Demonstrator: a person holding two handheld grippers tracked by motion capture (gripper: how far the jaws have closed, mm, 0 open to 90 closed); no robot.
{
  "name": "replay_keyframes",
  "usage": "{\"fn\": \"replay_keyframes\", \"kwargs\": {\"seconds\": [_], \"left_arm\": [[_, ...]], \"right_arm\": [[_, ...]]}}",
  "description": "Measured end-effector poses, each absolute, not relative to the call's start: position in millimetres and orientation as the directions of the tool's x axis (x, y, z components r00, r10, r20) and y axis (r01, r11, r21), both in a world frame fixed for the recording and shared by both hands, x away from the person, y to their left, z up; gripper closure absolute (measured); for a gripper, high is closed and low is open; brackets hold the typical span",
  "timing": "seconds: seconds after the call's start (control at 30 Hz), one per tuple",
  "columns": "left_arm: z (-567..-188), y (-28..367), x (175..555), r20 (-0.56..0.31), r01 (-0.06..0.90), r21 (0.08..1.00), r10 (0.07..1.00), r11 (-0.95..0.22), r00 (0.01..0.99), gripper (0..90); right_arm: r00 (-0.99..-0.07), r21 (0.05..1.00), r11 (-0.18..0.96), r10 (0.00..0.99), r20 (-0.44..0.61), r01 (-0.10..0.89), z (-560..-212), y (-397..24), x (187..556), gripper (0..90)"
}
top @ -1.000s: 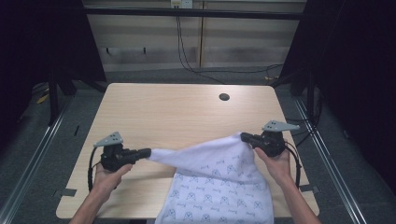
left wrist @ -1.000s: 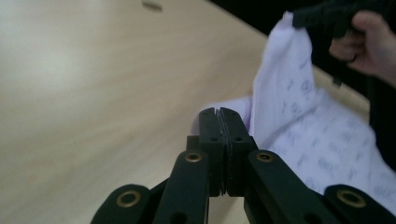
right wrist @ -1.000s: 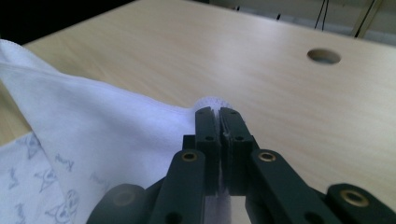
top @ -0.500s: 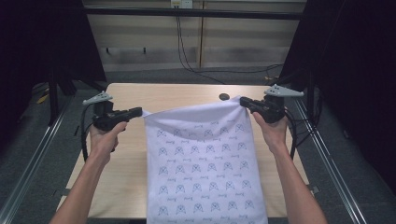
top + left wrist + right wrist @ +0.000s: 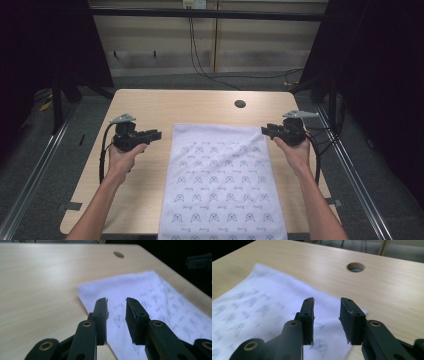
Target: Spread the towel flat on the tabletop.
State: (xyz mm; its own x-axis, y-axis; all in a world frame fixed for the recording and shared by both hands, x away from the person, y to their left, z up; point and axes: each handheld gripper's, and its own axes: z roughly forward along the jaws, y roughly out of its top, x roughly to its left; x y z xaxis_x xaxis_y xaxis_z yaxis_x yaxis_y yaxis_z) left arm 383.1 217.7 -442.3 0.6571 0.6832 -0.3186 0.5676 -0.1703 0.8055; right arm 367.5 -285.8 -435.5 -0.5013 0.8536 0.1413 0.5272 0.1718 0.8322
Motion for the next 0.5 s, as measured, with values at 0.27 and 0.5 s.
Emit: {"fn": "replay_keyframes", "kwargs": {"seconds": [0.27, 0.5], "left_arm": [[-474, 195, 365, -0.292, 0.558, 0.788, 0.642, -0.258, 0.709, 75.0], [-493, 175, 369, -0.237, 0.551, 0.758, 0.640, -0.349, 0.731, 72.3]], "right_arm": [[-0.593, 0.784, 0.272, 0.792, 0.147, 0.558, -461, -272, 328, 66.8], [-0.624, 0.712, 0.340, 0.762, 0.174, 0.614, -496, -255, 333, 63.6]]}}
